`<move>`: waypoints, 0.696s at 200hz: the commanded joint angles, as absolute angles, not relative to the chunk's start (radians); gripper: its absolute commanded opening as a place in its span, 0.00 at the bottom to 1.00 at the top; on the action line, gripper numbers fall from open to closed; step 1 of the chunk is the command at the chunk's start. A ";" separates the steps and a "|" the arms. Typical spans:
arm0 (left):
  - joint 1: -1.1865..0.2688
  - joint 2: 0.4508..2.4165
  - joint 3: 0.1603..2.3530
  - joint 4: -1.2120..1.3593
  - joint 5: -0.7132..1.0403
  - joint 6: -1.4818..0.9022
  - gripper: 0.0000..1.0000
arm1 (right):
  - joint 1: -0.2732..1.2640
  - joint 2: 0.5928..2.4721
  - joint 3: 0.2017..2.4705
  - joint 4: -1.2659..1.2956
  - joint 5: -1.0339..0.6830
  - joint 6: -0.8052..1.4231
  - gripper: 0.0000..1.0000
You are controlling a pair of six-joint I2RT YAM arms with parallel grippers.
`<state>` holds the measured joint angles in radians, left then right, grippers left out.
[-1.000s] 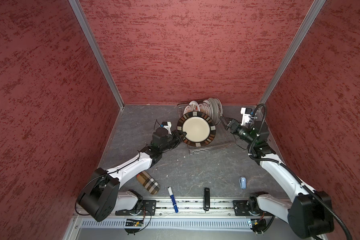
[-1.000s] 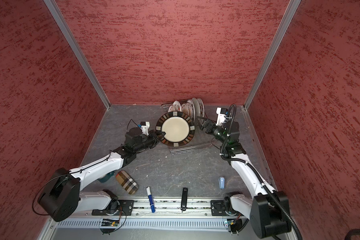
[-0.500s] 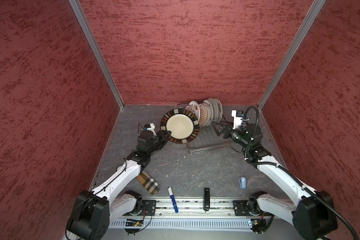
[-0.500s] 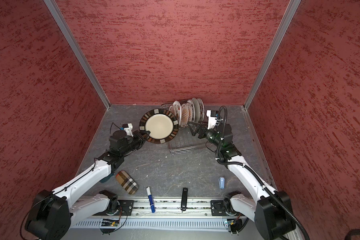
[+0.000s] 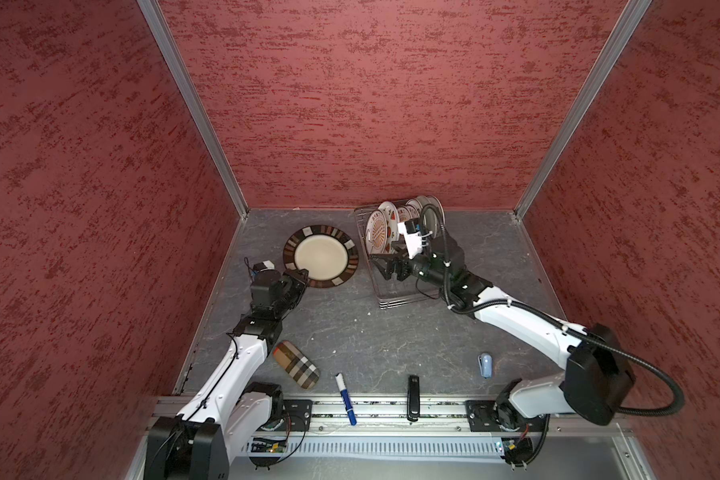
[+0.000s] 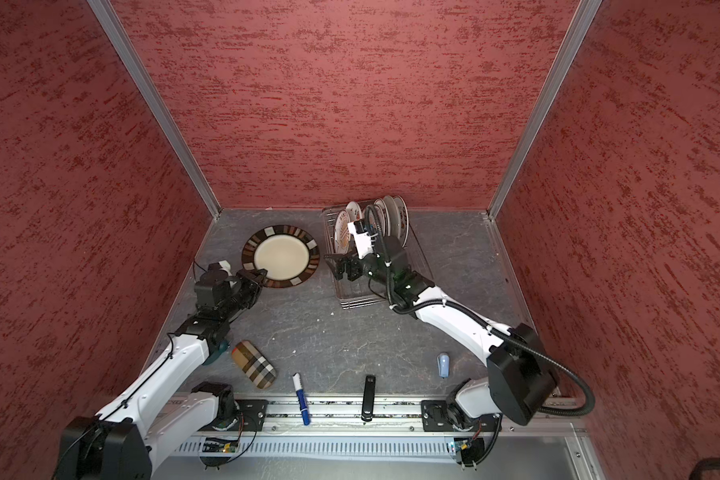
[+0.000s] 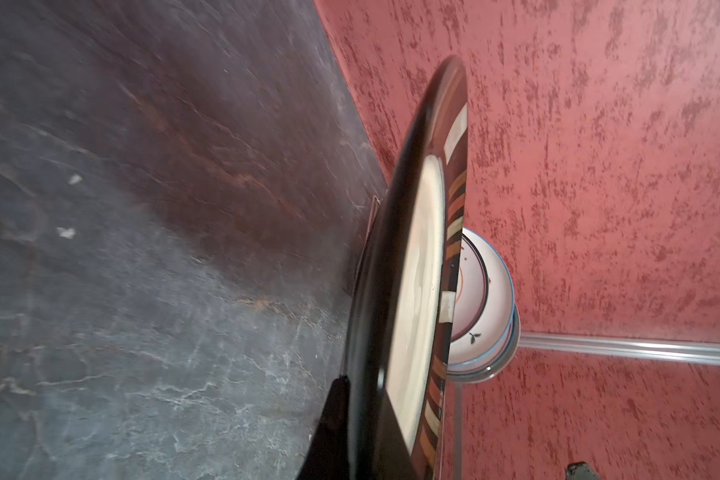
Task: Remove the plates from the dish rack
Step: 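Carry the plate tableward with the left gripper while the right gripper releases it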
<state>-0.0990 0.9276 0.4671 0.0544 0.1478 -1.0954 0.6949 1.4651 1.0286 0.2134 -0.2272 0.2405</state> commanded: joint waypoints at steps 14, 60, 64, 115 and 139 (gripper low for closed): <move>-0.047 0.877 0.489 0.142 0.138 -1.097 0.00 | 0.756 1.599 1.161 0.155 -0.178 0.160 0.99; 0.078 0.948 0.453 0.184 0.155 -1.124 0.00 | 0.781 1.758 1.259 0.169 -0.213 0.204 0.97; 0.081 0.955 0.453 0.184 0.148 -1.120 0.00 | 0.785 1.771 1.272 0.159 -0.213 0.201 0.97; 0.125 1.068 0.461 0.232 0.053 -1.109 0.00 | 0.819 1.902 1.395 0.096 -0.248 0.173 0.97; 0.127 1.141 0.483 0.258 0.011 -1.108 0.00 | 0.835 1.951 1.448 0.070 -0.297 0.159 0.96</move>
<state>0.1131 1.1095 0.4377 0.0578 0.0574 -1.1061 0.8173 1.9156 1.3804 0.1032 -0.2340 0.1944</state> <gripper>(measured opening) 0.101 0.963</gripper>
